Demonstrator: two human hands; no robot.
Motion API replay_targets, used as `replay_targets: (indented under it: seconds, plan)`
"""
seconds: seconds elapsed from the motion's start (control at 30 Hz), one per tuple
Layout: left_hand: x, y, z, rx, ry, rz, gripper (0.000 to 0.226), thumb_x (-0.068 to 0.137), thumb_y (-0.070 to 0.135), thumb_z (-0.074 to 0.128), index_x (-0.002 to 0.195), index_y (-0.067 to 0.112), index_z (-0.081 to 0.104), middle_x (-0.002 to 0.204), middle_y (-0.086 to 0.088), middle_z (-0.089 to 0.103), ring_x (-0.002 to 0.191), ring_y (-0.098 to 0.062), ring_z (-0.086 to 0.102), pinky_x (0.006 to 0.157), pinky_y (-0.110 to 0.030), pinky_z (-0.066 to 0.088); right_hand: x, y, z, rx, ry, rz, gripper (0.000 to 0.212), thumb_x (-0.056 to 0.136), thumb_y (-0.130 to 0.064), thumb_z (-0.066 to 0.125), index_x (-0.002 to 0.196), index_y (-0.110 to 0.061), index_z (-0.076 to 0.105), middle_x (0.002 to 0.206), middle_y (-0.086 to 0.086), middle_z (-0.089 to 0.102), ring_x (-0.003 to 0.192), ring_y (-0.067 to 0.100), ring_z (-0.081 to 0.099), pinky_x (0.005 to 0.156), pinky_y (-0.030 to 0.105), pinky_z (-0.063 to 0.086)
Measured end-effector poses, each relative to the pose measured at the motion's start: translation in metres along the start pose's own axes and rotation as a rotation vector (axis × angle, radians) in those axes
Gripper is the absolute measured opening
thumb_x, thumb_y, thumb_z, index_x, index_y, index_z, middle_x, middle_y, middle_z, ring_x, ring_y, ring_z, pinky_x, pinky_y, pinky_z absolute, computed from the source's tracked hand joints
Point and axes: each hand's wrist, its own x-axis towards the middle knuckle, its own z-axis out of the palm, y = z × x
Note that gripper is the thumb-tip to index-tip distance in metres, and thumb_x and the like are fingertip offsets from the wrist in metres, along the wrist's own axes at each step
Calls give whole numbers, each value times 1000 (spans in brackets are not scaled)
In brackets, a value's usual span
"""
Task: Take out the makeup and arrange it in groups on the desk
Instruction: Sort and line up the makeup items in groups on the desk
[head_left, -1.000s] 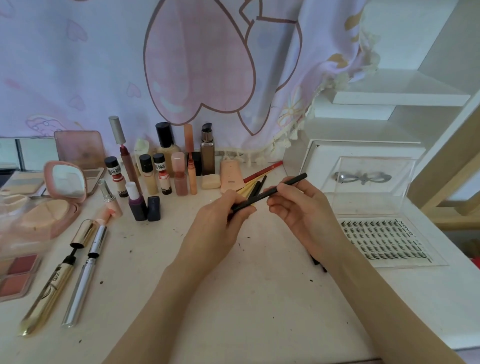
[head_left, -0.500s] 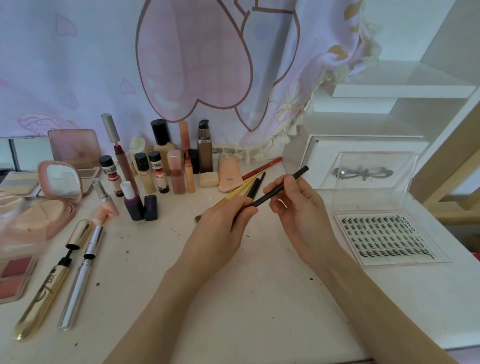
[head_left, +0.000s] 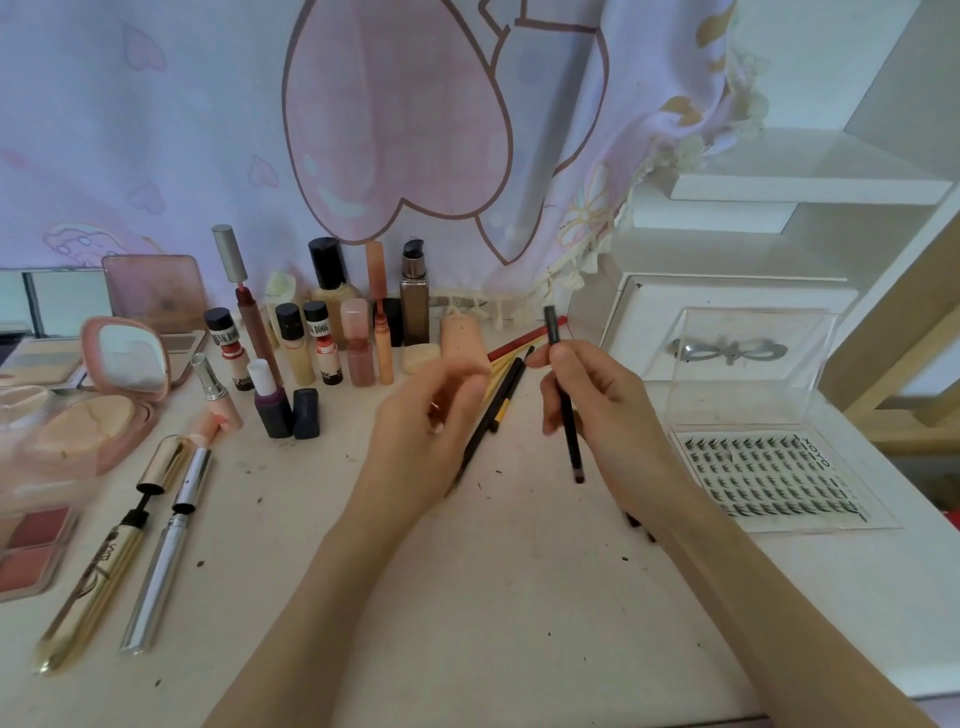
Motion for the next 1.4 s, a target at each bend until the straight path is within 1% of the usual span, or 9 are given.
replay_targets:
  seconds: [0.1,0.2,0.57,0.73,0.83,0.97,1.1,1.23,1.4]
  plan:
    - [2,-2,-8,-85,22,16,27,93,20,46,119,29,50,87,13,55,80,2,52,70,-10,43,-7,-4,-3,-178,-247,91,24,96,-27,47,89,-21,68,52,-6,43,45,8,35,43,17,29]
    - [1,1,-11,-131,-48,22,23,92,15,49,102,34,57,92,17,60,87,1,57,76,-13,47,-13,-5,-1,-262,-394,128,20,96,-20,49,95,-17,68,54,-10,49,42,2,36,45,13,31]
    - [-1,5,-9,-195,-51,-88,24,91,10,49,81,29,60,69,7,56,67,5,53,63,-8,44,-26,2,9,-308,-289,-9,26,97,-17,45,76,-22,60,44,-15,41,41,3,36,45,11,29]
    - [0,6,-7,-198,-19,-115,19,92,14,48,82,26,60,73,8,58,67,7,55,61,-6,44,-26,0,5,-263,-380,139,26,97,-27,44,100,-10,63,49,-12,39,42,2,33,45,13,30]
    - [2,3,-8,-275,65,-202,18,93,15,46,87,18,63,76,3,62,61,5,55,55,-7,44,-26,-1,-9,-360,-441,230,21,98,-22,43,111,-18,59,64,-5,48,49,2,41,53,16,37]
    - [5,-4,-8,-204,194,-290,14,92,22,51,99,23,62,76,8,63,58,7,56,53,-6,45,-26,-3,-35,-482,-347,297,27,96,-6,41,109,-15,62,74,3,58,62,13,50,57,19,42]
    - [3,1,7,-41,30,-276,2,88,28,58,90,27,56,70,9,64,58,2,59,52,-11,45,-17,-3,-49,-423,-179,350,17,91,-10,54,101,-14,68,79,-6,72,70,5,61,72,17,49]
    - [1,8,34,222,-193,-264,10,87,37,59,87,30,52,75,11,62,71,-5,60,68,-23,51,-4,0,-50,-502,-96,346,12,87,-20,61,90,-13,70,80,-4,73,51,-5,56,54,8,43]
    - [-2,12,48,399,-238,-321,14,90,43,53,94,29,53,73,15,52,74,-4,52,80,-33,49,5,3,-45,-602,-62,383,16,85,-23,65,91,-8,68,78,1,67,54,10,63,51,12,49]
